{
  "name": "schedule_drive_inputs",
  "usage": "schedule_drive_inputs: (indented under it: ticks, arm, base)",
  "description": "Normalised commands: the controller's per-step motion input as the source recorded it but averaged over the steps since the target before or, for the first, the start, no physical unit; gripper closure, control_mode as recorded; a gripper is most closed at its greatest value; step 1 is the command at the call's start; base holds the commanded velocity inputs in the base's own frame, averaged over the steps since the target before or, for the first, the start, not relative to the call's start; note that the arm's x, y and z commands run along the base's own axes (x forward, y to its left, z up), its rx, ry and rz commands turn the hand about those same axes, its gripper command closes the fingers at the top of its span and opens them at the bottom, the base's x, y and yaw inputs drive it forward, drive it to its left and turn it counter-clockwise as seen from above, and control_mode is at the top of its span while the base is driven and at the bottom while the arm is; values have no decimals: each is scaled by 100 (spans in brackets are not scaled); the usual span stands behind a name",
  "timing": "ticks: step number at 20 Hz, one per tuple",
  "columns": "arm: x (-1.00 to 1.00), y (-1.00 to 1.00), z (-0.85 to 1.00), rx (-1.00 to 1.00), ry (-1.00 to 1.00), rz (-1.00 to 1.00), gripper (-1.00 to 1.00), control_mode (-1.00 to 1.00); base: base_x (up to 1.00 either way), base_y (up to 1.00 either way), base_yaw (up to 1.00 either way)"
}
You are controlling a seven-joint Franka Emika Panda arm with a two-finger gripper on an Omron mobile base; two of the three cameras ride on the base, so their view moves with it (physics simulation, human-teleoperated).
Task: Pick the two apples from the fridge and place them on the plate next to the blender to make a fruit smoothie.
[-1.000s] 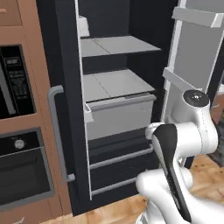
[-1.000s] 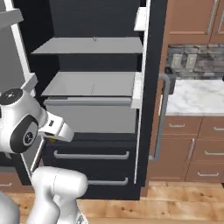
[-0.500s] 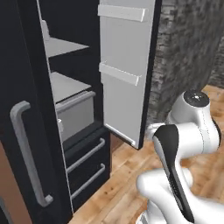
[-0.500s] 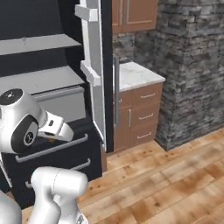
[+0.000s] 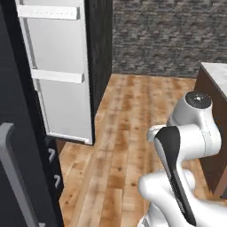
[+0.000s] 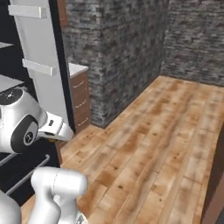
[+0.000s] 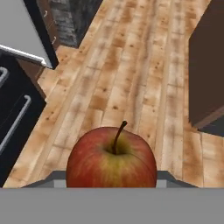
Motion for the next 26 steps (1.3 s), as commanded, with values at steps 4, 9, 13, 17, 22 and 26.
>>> schedule_drive_inputs:
  ticks: [4,9,13,17,22,26]
  arm:
    - [0,0,0,0,0,0,100,100]
    - [0,0,0,0,0,0,100,100]
    - [0,0,0,0,0,0,100,100]
    - [0,0,0,0,0,0,100,100]
    - [0,0,0,0,0,0,100,100]
    - [0,0,0,0,0,0,100,100]
  base:
    - [-88,-34,-65]
    - [1,-97,-35]
    - [64,-100,-12]
    - [96,-100,-8]
    - [92,-94,-10]
    - [100,0,-46]
